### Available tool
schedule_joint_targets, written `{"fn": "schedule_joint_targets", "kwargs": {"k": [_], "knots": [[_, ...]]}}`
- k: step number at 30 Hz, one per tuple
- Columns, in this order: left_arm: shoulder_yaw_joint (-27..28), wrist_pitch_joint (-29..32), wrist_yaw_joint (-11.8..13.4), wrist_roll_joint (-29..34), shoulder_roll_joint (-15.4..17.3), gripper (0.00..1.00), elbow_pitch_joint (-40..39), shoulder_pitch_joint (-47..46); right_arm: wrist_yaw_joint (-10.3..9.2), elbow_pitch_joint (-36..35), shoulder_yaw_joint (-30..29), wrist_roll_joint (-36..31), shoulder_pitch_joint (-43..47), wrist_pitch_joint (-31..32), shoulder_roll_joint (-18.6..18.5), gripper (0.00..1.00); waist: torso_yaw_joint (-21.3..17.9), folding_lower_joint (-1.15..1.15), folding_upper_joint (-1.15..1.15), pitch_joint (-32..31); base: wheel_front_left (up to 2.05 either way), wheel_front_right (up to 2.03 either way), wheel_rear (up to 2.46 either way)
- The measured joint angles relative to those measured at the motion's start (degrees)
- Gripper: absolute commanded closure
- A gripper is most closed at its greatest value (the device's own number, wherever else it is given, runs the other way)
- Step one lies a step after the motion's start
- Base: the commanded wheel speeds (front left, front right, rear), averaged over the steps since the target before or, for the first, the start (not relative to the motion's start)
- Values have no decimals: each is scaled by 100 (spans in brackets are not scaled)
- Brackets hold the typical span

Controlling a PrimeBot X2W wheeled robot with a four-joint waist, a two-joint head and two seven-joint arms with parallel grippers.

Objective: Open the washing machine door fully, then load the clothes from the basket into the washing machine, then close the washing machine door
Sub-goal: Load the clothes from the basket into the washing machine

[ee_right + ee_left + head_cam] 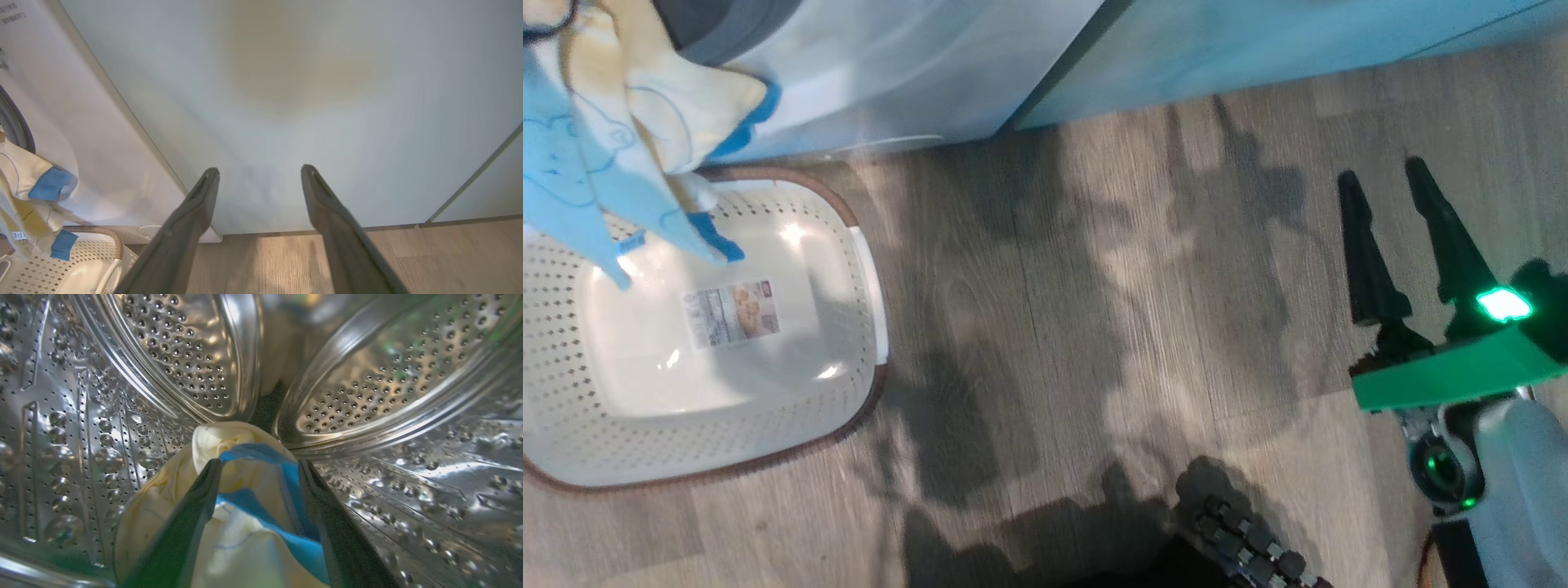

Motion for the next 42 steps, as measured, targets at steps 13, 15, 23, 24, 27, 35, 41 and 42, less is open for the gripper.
{"fn": "schedule_joint_targets", "kwargs": {"k": [13,15,23,24,27,35,41,42], "knots": [[-222,4,-51,-46,-276,0,-4,1335,0,98,-132,0,500,0,13,0,148,0,0,-875,0,0,0],[-223,4,-52,-103,-321,0,-142,1566,0,132,-130,0,566,0,20,0,176,0,0,-1010,0,0,0],[-176,4,-52,-374,-487,0,-782,2713,0,166,-127,0,670,0,31,0,275,0,0,-1503,0,0,0],[-174,5,-53,-404,-500,0,-877,2864,0,171,-125,0,712,0,31,0,288,0,0,-1562,0,0,0],[-163,5,-53,-460,-520,0,-1163,3323,0,216,-118,0,889,0,31,0,321,0,0,-1741,0,0,0],[-160,5,-54,-634,-712,0,-2118,4710,0,257,-124,0,1141,0,26,0,447,0,0,-2184,0,0,0],[-42,5,-54,-754,-907,0,-2927,5759,0,277,-113,0,1356,0,11,0,564,0,0,-2455,0,0,0],[-34,5,-54,-803,-915,0,-3021,5923,0,280,-111,0,1383,0,5,0,585,0,0,-2489,0,0,0]]}}
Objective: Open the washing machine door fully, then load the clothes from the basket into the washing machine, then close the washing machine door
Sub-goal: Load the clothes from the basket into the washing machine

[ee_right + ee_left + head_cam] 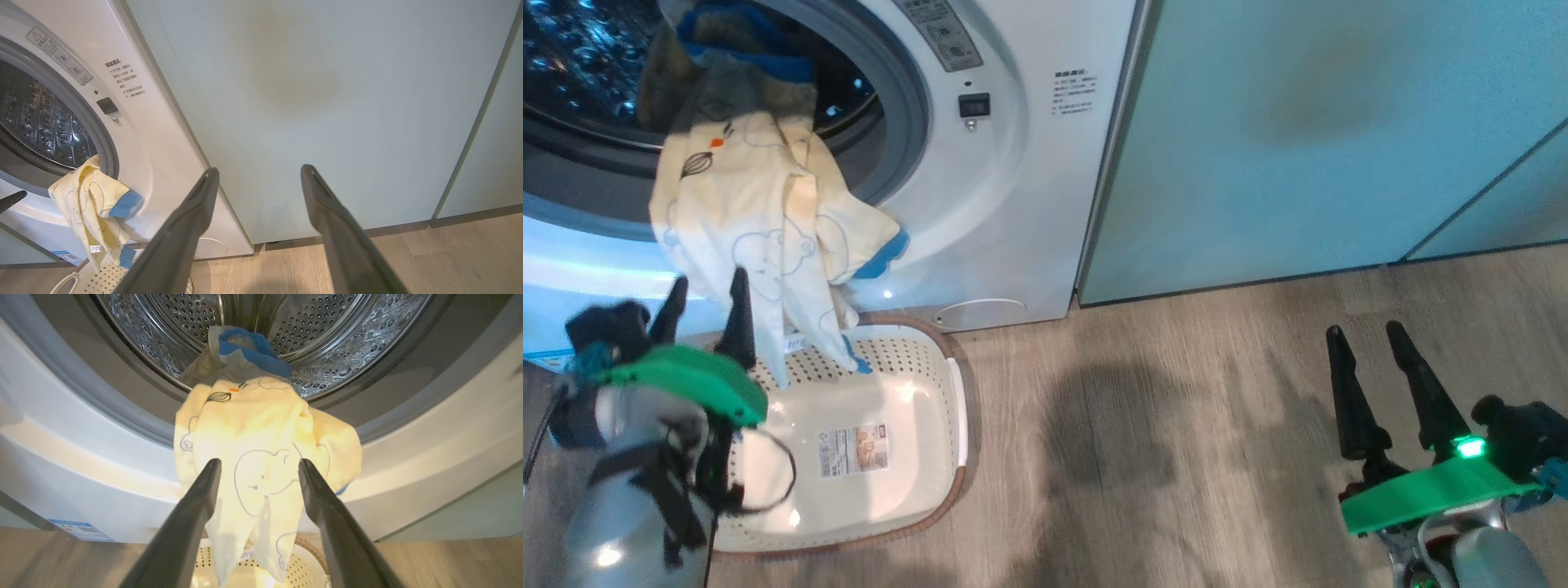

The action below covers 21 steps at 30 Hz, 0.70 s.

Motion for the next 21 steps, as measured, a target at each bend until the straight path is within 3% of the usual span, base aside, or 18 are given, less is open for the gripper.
{"fn": "schedule_joint_targets", "kwargs": {"k": [9,21], "knots": [[-133,0,10,-141,-186,0,-661,988,0,-14,36,1,58,0,-23,0,140,0,0,-101,0,0,0],[-156,0,316,-76,-300,0,-1510,1706,0,-42,34,29,58,0,-45,0,110,0,0,8,0,0,0]]}}
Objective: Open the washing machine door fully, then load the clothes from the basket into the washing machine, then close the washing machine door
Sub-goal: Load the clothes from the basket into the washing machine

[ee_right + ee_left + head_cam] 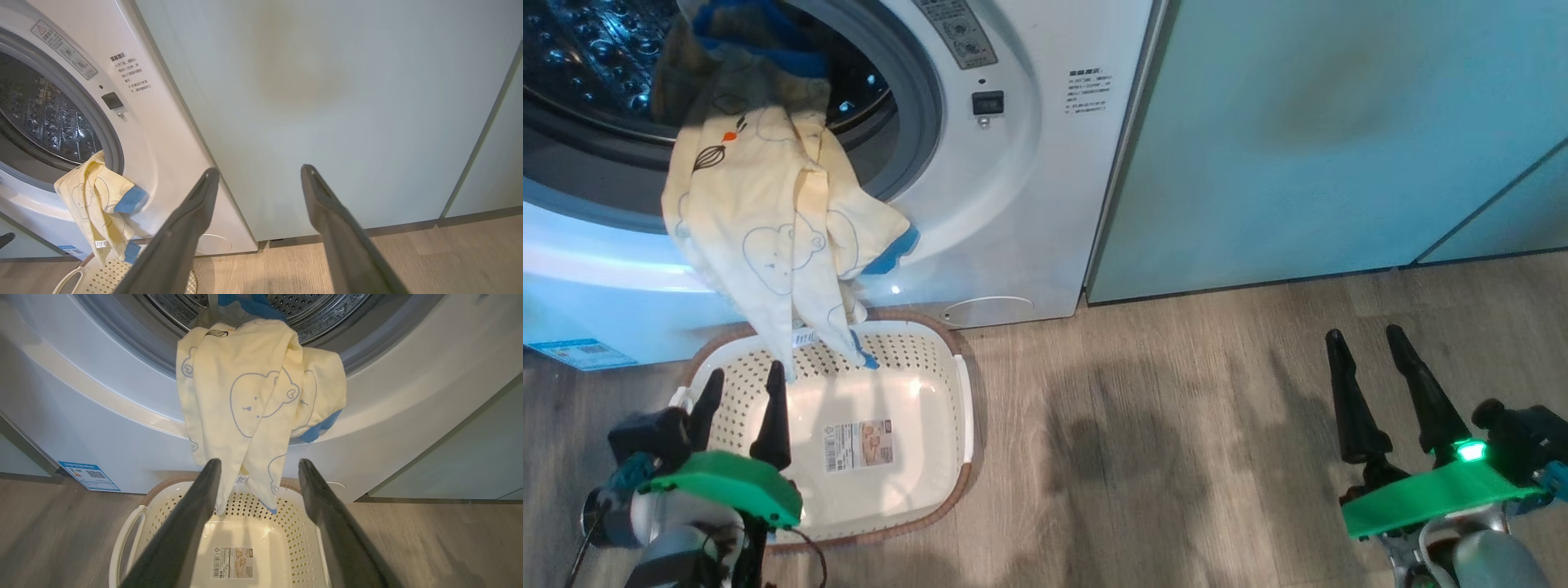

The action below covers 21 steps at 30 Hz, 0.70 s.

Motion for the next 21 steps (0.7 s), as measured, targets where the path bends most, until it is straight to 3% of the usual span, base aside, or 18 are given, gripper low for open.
{"fn": "schedule_joint_targets", "kwargs": {"k": [13,21], "knots": [[-116,608,166,-3,3,0,-293,112,0,-2,0,14,-14,0,13,0,-46,0,0,139,0,0,0],[-401,982,266,99,-9,0,202,-740,0,-33,9,15,-24,0,40,0,-173,0,0,368,0,0,0]]}}
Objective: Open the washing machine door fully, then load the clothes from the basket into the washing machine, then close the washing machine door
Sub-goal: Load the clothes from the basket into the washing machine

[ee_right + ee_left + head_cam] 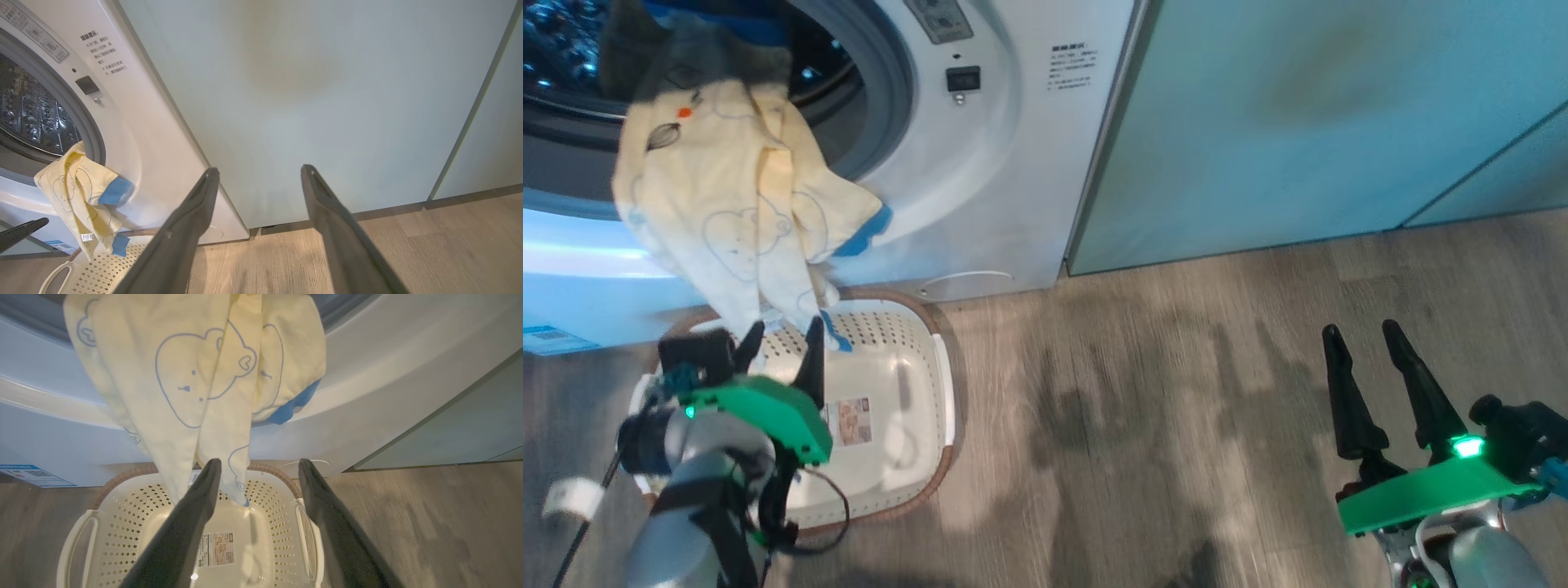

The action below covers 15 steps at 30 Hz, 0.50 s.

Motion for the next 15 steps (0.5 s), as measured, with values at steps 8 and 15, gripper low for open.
{"fn": "schedule_joint_targets", "kwargs": {"k": [8,15], "knots": [[-22,-56,35,0,19,0,1100,-1095,0,-64,-12,42,-231,0,30,0,-125,1,0,413,0,0,0],[34,-187,241,0,158,0,2083,-1973,0,-74,-18,42,-363,0,37,0,-166,1,0,768,0,0,0]]}}
